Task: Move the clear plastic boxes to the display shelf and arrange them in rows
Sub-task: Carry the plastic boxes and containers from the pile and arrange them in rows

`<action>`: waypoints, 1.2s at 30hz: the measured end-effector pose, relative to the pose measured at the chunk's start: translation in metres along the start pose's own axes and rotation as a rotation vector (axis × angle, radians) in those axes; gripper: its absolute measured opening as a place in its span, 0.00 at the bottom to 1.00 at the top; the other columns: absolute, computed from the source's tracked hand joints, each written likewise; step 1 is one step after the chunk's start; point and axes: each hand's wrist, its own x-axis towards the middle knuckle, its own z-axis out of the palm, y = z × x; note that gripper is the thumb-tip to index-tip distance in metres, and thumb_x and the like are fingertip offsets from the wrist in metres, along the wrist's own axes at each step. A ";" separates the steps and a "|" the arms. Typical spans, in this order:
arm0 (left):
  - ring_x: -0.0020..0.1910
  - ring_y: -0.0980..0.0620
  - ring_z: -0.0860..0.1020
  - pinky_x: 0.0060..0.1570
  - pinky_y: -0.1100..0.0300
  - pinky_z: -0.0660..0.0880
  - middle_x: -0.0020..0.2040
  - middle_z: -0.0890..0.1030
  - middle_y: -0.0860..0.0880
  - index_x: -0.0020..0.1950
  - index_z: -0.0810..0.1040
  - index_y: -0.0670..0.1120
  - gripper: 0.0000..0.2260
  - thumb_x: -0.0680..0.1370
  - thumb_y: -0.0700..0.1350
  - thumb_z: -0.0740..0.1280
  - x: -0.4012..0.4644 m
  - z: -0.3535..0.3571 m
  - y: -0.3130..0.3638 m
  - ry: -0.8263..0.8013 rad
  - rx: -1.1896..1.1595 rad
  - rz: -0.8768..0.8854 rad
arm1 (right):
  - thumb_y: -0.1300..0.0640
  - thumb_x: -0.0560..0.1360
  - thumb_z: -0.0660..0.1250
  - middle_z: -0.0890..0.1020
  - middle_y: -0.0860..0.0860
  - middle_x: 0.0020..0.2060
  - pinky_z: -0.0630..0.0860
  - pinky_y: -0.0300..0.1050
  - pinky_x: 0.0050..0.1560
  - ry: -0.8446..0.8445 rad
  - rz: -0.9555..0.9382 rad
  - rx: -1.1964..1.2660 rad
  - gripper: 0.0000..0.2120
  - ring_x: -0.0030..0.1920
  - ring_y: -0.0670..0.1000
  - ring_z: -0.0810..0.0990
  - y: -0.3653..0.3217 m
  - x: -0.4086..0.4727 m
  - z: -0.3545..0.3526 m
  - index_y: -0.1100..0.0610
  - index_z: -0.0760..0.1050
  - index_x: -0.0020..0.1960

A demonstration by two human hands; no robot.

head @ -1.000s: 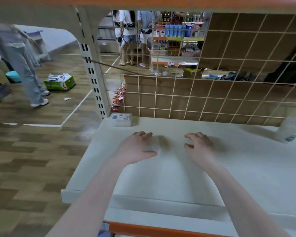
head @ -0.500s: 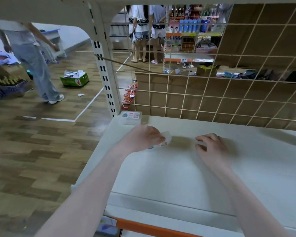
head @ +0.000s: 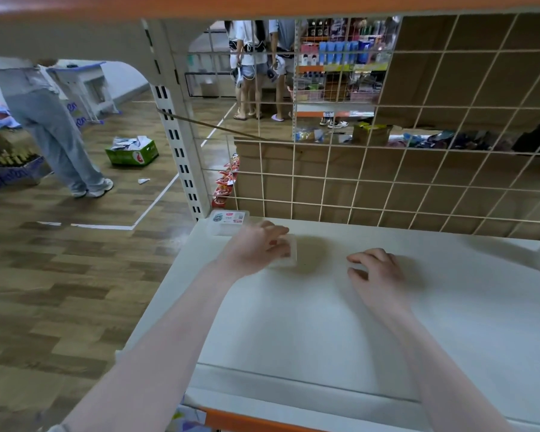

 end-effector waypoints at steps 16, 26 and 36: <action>0.66 0.47 0.69 0.61 0.56 0.68 0.69 0.70 0.47 0.75 0.62 0.48 0.29 0.76 0.51 0.67 0.016 0.000 -0.006 -0.262 0.192 0.053 | 0.60 0.75 0.63 0.76 0.50 0.54 0.64 0.41 0.58 0.013 -0.003 -0.001 0.11 0.59 0.52 0.68 -0.001 -0.001 0.001 0.56 0.78 0.55; 0.64 0.43 0.71 0.61 0.52 0.69 0.67 0.71 0.45 0.71 0.66 0.45 0.24 0.77 0.52 0.65 0.050 -0.002 -0.021 -0.249 0.301 0.056 | 0.64 0.71 0.66 0.79 0.58 0.43 0.71 0.52 0.48 0.084 -0.129 -0.213 0.08 0.47 0.62 0.75 0.001 -0.001 0.011 0.61 0.80 0.49; 0.66 0.43 0.68 0.61 0.54 0.67 0.69 0.69 0.45 0.73 0.64 0.48 0.24 0.79 0.52 0.63 0.049 -0.002 -0.031 -0.137 0.297 0.078 | 0.61 0.65 0.65 0.79 0.53 0.35 0.75 0.49 0.34 0.115 -0.175 -0.332 0.08 0.37 0.59 0.78 -0.004 -0.002 0.011 0.58 0.80 0.42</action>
